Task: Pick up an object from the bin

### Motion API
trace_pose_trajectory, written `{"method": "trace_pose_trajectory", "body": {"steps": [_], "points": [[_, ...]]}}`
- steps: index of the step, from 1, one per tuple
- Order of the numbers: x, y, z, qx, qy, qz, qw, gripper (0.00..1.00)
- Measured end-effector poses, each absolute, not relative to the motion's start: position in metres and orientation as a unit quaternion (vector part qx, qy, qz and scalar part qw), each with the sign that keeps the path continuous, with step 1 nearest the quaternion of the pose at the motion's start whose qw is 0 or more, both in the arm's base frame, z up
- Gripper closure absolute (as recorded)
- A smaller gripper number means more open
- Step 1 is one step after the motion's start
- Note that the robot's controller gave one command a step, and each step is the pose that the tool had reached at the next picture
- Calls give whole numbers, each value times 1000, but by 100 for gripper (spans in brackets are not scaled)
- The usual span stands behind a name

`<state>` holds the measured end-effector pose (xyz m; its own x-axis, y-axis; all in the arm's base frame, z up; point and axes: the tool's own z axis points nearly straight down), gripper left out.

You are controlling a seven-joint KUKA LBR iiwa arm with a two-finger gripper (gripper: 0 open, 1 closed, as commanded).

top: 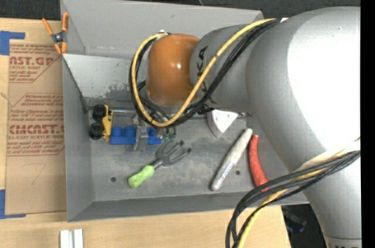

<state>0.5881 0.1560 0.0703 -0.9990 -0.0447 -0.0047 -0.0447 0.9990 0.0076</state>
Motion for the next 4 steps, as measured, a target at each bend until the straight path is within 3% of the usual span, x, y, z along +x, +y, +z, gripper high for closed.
{"method": "trace_pose_trajectory", "body": {"steps": [2,4], "points": [[587,156,113,-23,1000,4,1,100],[586,156,134,-23,1000,4,0,100]]}}
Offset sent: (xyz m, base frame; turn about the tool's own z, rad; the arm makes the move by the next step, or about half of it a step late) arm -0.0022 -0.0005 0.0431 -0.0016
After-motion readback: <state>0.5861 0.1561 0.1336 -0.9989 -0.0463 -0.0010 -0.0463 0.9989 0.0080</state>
